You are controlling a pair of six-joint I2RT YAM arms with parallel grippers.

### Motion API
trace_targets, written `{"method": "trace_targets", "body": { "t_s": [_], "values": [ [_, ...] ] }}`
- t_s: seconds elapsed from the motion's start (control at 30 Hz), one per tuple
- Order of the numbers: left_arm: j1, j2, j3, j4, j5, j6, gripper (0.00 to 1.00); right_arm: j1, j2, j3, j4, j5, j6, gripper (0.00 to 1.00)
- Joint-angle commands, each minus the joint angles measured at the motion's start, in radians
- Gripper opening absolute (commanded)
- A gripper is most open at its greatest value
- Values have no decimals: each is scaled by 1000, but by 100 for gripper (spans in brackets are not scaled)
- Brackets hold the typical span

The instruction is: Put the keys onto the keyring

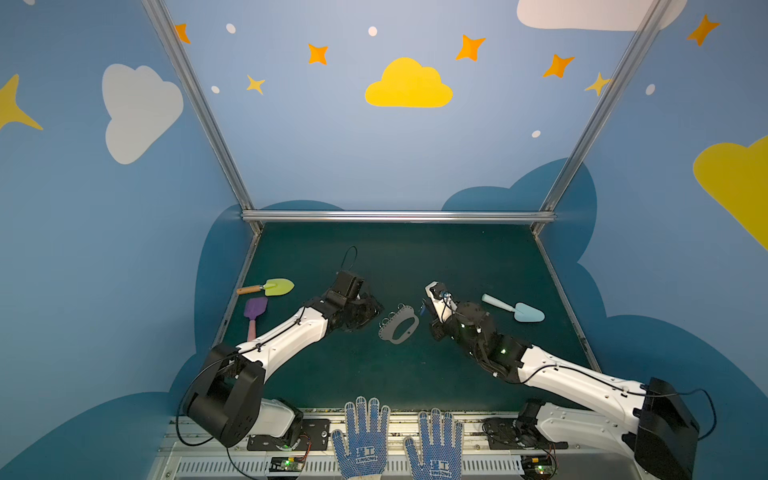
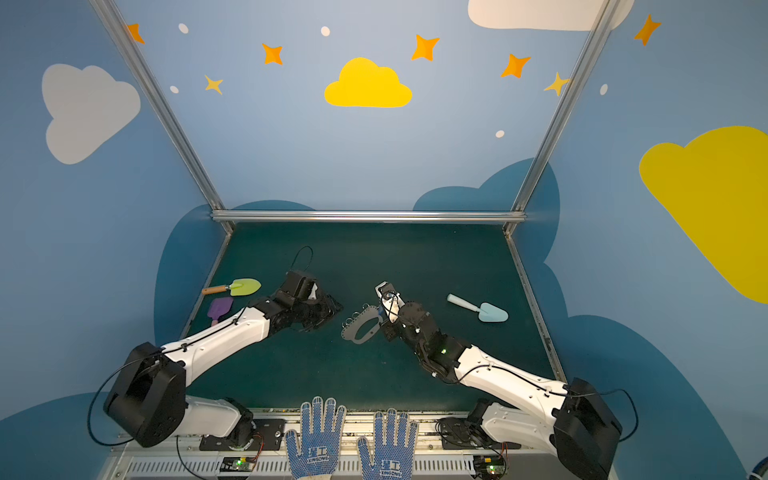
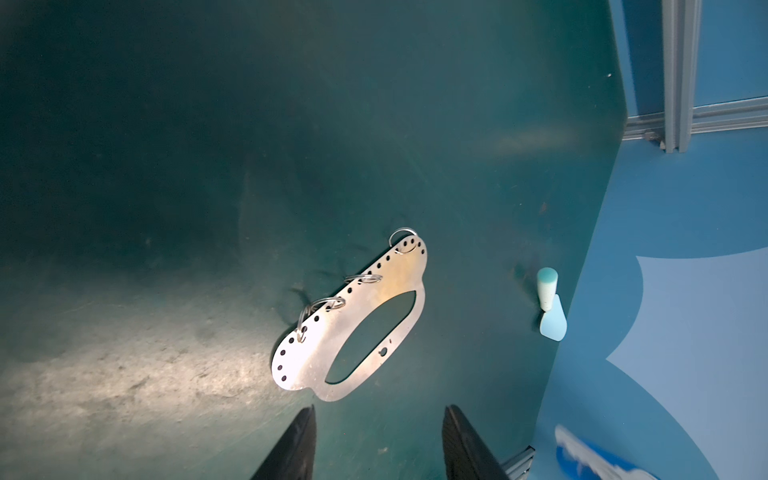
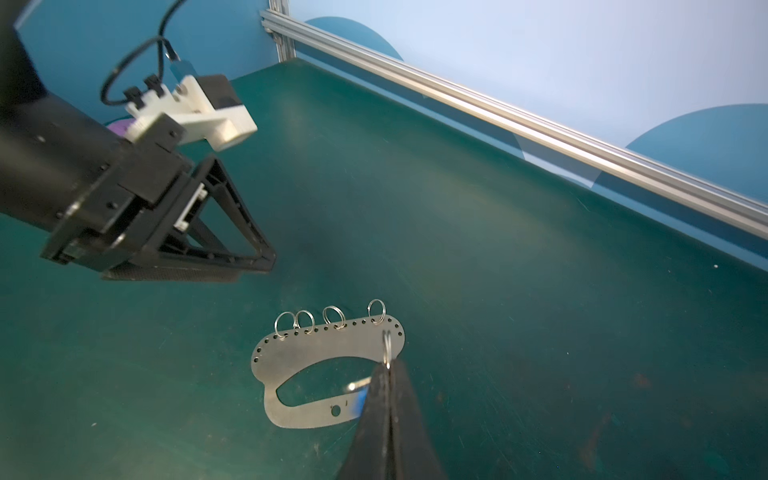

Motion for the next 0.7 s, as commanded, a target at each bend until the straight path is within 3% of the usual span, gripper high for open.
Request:
{"method": "trace_targets", "body": {
  "t_s": [0.0, 0.17, 0.37, 0.67],
  "values": [
    [4, -3, -19, 21, 2, -9, 52, 10, -31, -25, 53, 5, -14, 0],
    [2, -6, -49, 64, 33, -27, 53, 7, -75, -82, 107, -108, -9, 0],
    [3, -94, -62, 199, 92, 12, 49, -14, -129, -116, 123, -245, 83, 0],
    [3, -288, -55, 369, 185, 88, 48, -218, -222, -167, 334, -666, 435, 0]
  ]
}}
